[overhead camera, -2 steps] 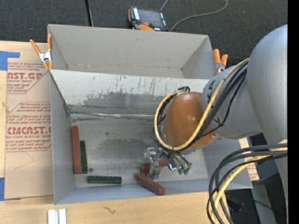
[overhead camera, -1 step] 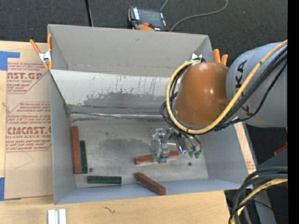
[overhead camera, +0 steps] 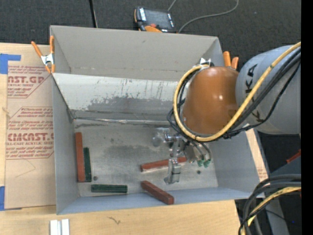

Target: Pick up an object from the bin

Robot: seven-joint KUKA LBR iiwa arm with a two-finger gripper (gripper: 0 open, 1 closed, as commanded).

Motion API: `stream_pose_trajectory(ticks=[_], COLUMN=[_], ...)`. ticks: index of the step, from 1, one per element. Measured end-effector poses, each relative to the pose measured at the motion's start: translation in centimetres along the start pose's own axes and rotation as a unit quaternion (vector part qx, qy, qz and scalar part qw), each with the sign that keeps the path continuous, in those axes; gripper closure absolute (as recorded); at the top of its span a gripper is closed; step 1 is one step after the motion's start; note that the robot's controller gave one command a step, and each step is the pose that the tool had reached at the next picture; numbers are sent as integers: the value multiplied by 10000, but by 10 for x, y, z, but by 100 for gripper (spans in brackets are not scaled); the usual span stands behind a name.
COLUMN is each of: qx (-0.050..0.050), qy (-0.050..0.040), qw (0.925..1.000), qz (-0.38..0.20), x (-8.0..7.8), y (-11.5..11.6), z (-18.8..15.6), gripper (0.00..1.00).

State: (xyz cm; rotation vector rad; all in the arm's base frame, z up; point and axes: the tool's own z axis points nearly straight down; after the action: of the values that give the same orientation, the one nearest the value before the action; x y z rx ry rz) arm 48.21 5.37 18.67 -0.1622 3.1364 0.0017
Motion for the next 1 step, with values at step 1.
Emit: stream_pose_trajectory(ticks=[1], qx=[2], qy=[4], qw=[9978], qz=[663], x=[6], y=[-34], z=[113], gripper=[0])
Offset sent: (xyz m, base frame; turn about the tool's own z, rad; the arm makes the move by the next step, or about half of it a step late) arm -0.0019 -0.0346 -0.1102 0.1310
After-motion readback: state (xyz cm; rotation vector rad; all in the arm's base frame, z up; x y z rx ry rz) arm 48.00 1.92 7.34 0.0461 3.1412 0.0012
